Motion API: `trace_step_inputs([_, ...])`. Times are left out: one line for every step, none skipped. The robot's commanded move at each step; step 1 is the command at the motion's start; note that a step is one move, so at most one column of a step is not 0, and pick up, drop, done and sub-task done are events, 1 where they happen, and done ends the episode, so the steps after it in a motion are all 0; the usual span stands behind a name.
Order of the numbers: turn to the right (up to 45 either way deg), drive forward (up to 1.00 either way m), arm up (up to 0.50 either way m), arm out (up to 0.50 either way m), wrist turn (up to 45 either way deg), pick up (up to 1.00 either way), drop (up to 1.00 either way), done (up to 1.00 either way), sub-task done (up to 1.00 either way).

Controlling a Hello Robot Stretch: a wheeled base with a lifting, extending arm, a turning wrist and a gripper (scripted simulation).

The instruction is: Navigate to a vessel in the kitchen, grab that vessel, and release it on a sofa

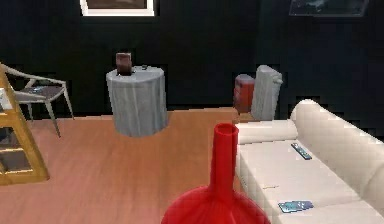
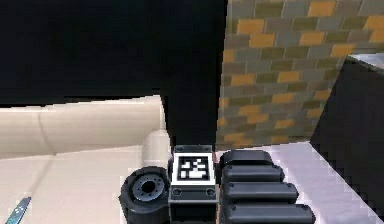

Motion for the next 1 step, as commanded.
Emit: trace_step_inputs([-3.0,0.0,0.0,0.0,0.0,0.0,0.0,0.0,0.0])
